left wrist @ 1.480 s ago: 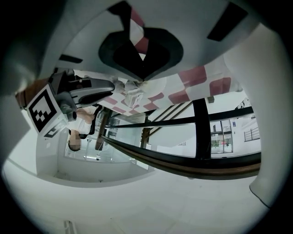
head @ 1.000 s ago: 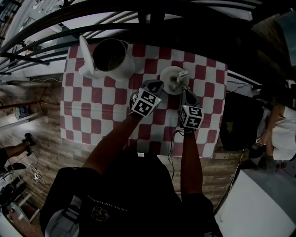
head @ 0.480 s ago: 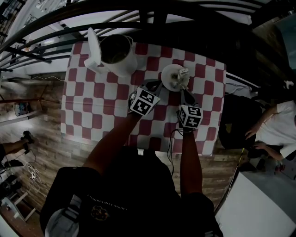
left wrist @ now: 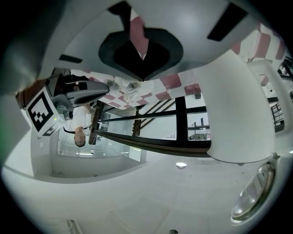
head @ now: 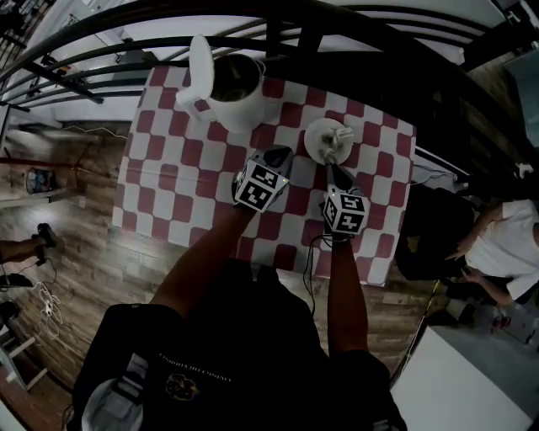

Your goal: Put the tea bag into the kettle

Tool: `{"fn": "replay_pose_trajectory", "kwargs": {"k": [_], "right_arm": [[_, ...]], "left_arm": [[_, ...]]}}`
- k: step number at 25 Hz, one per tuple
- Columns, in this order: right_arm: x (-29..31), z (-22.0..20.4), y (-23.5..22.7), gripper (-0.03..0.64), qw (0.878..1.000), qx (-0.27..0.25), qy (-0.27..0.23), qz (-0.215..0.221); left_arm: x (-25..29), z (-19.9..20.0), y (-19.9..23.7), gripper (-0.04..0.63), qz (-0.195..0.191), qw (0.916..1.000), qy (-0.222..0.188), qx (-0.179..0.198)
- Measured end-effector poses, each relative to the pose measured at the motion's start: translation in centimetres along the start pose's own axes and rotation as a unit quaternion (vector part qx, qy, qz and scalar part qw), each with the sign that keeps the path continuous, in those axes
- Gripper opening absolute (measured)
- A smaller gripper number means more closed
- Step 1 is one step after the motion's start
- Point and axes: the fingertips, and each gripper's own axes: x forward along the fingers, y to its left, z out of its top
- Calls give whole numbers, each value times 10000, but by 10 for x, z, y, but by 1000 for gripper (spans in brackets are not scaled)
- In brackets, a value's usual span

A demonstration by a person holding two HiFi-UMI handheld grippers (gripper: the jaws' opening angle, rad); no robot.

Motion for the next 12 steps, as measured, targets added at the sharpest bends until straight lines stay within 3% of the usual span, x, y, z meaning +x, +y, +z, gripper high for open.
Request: {"fn": "replay_pose_trajectory", "kwargs": {"k": [12], "right_arm": [[11,19,62,15,9970,-489,-87,596]], "left_arm": [[-58,-14,38,-2,653,9968,-256,-382]]}}
